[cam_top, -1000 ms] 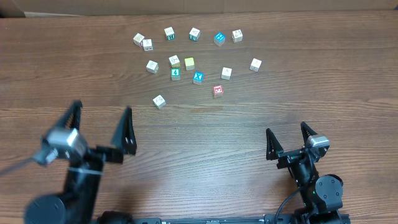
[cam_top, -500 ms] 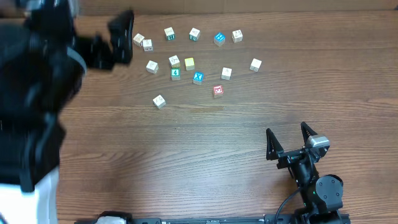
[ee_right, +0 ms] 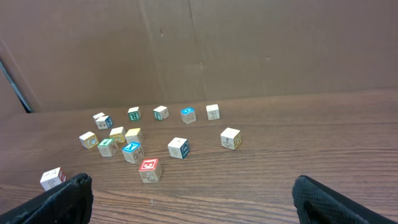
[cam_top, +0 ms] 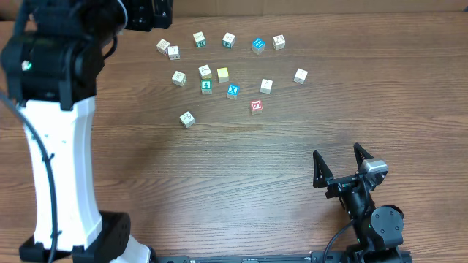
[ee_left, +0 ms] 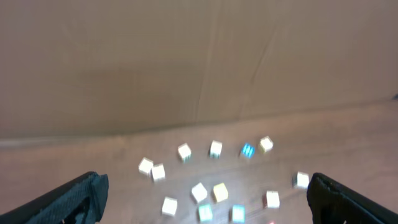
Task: Form a horizontal line
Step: 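Raise the left arm and reach toward the lower-left white block, then lower the left gripper and grasp the white block with letter T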
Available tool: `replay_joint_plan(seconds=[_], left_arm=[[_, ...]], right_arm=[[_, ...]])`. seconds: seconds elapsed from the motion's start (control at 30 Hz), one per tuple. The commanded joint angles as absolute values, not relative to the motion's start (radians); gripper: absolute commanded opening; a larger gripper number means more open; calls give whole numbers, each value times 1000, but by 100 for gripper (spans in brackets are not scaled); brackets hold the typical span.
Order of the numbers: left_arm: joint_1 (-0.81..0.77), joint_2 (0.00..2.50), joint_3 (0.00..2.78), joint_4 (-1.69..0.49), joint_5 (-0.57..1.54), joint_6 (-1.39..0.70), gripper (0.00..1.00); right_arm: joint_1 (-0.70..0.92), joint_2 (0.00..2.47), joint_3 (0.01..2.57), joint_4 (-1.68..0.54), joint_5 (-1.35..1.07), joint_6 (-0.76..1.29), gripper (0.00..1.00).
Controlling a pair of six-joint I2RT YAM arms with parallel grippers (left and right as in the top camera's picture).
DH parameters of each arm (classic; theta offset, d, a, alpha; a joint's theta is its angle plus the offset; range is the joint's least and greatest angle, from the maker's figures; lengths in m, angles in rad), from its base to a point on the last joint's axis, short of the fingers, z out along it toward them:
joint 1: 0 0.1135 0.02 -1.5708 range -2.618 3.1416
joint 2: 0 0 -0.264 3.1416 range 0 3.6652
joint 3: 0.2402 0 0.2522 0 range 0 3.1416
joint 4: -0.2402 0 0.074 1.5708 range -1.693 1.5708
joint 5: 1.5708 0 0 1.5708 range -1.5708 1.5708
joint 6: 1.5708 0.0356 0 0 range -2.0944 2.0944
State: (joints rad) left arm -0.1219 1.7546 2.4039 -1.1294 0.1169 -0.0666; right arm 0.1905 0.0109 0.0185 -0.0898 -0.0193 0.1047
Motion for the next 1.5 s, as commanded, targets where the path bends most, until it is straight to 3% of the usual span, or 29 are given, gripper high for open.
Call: replay_joint_plan(seconds=[0.0,0.07,0.13,0.17,0.53,0.83,0.87,0.97,1.07,1.17,1.47], left_arm=[[-117,1784,2425,-1163,124,-24,99],[-116,1806,2425,-1205,110,4,100],[-116,1839,2424,-1261,86,27,29],[-116,1851,2424,-1284,79,25,4],[-118,2040,2424,-1673,78,-23,4],[-118,2147,2270,-1690,79,-107,4],[-118,2149,2247,-1690,79,-113,7],[-118,2149,2182,-1685,79,-113,29],[-118,2149,2116,-1669,79,-113,35],[-118,2149,2057,-1633,79,-113,53],[-121,2151,1911,-1432,78,-183,62]], right_arm=[[188,2,8,-84,-20,103,100],[188,2,8,-84,-20,103,100],[188,2,8,-84,-20,103,100],[188,2,8,-84,-20,103,100],[188,2,8,-84,-20,103,100],[188,2,8,-84,-20,103,100],[188,2,8,-84,-20,103,100],[188,2,8,-84,-20,103,100],[188,2,8,-84,-20,103,100],[188,2,8,-84,-20,103,100],[188,2,8,-84,-20,103,100]])
